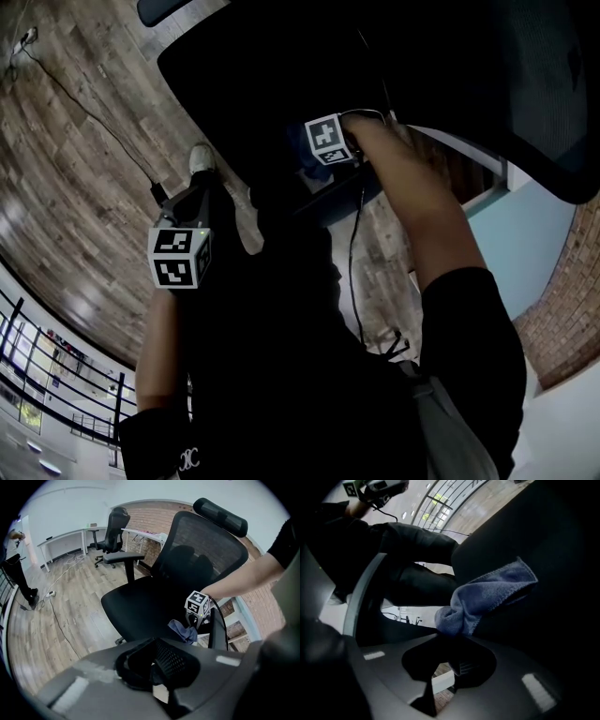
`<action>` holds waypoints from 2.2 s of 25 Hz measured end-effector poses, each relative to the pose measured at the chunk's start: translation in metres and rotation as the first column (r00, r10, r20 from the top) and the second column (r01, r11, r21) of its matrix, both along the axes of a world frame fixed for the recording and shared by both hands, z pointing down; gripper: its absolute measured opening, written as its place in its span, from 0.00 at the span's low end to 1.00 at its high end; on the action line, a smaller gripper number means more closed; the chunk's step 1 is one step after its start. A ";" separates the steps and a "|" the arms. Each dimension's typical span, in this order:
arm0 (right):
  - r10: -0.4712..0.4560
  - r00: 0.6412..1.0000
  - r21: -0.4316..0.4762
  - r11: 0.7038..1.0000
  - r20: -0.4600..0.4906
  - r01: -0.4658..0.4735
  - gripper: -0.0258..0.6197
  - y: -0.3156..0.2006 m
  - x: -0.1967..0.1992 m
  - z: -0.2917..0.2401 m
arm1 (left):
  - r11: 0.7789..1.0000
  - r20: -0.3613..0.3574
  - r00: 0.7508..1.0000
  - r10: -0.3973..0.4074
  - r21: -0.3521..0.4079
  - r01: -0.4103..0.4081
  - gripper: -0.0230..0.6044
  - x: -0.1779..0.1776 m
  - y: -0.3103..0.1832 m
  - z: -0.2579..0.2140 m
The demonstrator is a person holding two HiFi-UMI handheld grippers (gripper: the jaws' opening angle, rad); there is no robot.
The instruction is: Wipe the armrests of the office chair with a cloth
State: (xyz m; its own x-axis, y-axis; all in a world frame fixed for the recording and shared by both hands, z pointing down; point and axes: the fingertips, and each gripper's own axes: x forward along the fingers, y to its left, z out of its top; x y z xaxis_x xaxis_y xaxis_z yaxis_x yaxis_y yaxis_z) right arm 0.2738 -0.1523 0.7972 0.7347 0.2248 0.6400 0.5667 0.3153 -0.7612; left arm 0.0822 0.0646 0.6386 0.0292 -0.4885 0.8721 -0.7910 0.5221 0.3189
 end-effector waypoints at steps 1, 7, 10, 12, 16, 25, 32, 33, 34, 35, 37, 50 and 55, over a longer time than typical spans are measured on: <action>-0.022 0.999 0.029 0.999 0.029 0.022 0.15 -0.006 0.000 0.004 | 1.000 -0.003 1.000 0.001 0.002 -0.001 0.05 0.001 0.000 -0.002; -0.049 0.995 0.152 0.988 0.085 0.035 0.15 -0.035 -0.001 0.017 | 1.000 0.008 1.000 0.001 0.018 -0.001 0.05 -0.003 -0.010 -0.007; 0.004 0.999 0.102 0.995 0.048 -0.009 0.14 -0.027 -0.003 0.015 | 1.000 -0.002 1.000 0.011 0.026 -0.010 0.05 0.001 -0.011 -0.006; 0.029 0.999 0.058 0.998 -0.028 -0.028 0.14 -0.019 -0.004 0.000 | 0.999 -0.004 1.000 0.017 0.029 -0.017 0.05 0.003 -0.011 -0.007; 0.033 0.986 0.051 0.998 -0.164 -0.025 0.14 -0.019 -0.004 -0.040 | 0.998 0.006 0.999 0.042 0.054 -0.042 0.05 0.003 -0.020 -0.018; 0.264 0.945 0.002 0.963 0.194 -0.269 0.14 -0.007 -0.088 -0.116 | 0.978 0.047 0.988 0.147 0.142 -0.152 0.05 -0.018 -0.040 -0.063; 0.583 0.599 -0.119 0.764 0.549 -0.634 0.14 0.017 -0.104 -0.188 | 0.939 0.085 0.964 0.253 0.220 -0.265 0.05 -0.038 -0.051 -0.096; 0.604 0.526 -0.139 0.726 0.599 -0.674 0.14 0.019 -0.100 -0.201 | 0.928 0.092 0.957 0.275 0.233 -0.289 0.05 -0.040 -0.053 -0.101; 0.621 0.449 -0.161 0.682 0.643 -0.714 0.14 0.020 -0.096 -0.213 | 0.917 0.100 0.948 0.302 0.242 -0.317 0.05 -0.042 -0.055 -0.105; 0.631 0.369 -0.180 0.634 0.682 -0.753 0.14 0.020 -0.091 -0.225 | 0.904 0.109 0.937 0.332 0.247 -0.349 0.05 -0.045 -0.056 -0.107; 0.621 0.216 -0.204 0.533 0.753 -0.821 0.14 0.021 -0.078 -0.246 | 0.873 0.127 0.908 0.398 0.250 -0.418 0.05 -0.053 -0.060 -0.107; 0.369 -0.329 -0.328 -0.067 0.870 -0.942 0.14 0.090 0.096 -0.296 | 0.586 0.176 0.631 0.755 0.248 -0.771 0.05 0.031 -0.086 -0.120; 0.340 -0.398 -0.346 -0.205 0.852 -0.916 0.14 0.113 0.164 -0.279 | 0.527 0.198 0.565 0.801 0.215 -0.823 0.05 0.072 -0.095 -0.126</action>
State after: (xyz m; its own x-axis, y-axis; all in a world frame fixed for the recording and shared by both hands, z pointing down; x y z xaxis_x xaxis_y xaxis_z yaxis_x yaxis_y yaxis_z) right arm 0.4380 -0.0398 0.5185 -0.4617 -0.3839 0.7997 -0.5580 0.8265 0.0746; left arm 0.1544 -0.0308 0.5128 0.4774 -0.4820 0.7346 -0.8545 -0.4495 0.2604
